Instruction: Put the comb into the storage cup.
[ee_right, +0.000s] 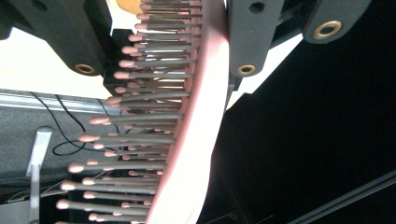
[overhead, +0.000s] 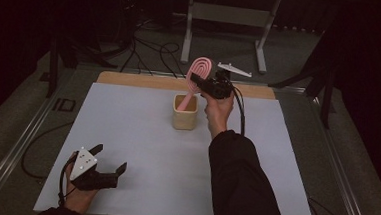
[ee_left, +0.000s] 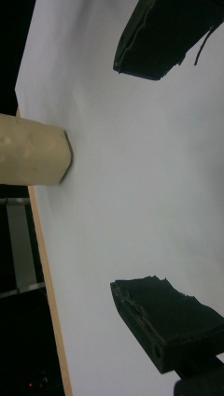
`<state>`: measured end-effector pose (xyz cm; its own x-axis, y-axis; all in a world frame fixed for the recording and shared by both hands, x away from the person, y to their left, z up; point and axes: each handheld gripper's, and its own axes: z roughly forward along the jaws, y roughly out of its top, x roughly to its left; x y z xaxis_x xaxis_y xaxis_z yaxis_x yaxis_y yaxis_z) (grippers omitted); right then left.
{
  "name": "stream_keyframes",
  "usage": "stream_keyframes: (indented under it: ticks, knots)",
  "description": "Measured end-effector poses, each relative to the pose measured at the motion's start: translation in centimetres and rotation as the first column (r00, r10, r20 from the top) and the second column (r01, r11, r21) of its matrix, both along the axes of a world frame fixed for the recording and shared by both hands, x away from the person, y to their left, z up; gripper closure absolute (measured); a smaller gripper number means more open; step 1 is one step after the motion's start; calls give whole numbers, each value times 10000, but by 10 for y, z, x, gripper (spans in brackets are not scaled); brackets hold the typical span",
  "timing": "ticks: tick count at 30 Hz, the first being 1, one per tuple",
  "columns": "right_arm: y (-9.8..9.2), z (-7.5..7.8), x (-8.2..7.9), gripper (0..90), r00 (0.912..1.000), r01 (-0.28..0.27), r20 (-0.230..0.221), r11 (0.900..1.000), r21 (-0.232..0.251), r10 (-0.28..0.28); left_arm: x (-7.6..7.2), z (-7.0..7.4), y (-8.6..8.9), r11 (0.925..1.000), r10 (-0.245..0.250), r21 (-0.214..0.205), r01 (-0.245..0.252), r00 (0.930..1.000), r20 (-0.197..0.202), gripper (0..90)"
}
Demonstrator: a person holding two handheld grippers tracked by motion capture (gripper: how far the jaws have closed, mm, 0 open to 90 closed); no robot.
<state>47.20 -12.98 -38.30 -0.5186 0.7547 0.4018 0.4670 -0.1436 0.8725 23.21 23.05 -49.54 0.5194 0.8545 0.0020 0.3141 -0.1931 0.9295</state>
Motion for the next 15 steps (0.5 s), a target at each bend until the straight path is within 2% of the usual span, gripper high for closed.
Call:
stream_keyframes:
  ticks: [15]
  knots:
    - [0, -6, 0, 630, 9999, 22, -112, 10000, -53, -22, 0, -1, 0, 10000, 5, 4, -5, 10000, -20, 0]
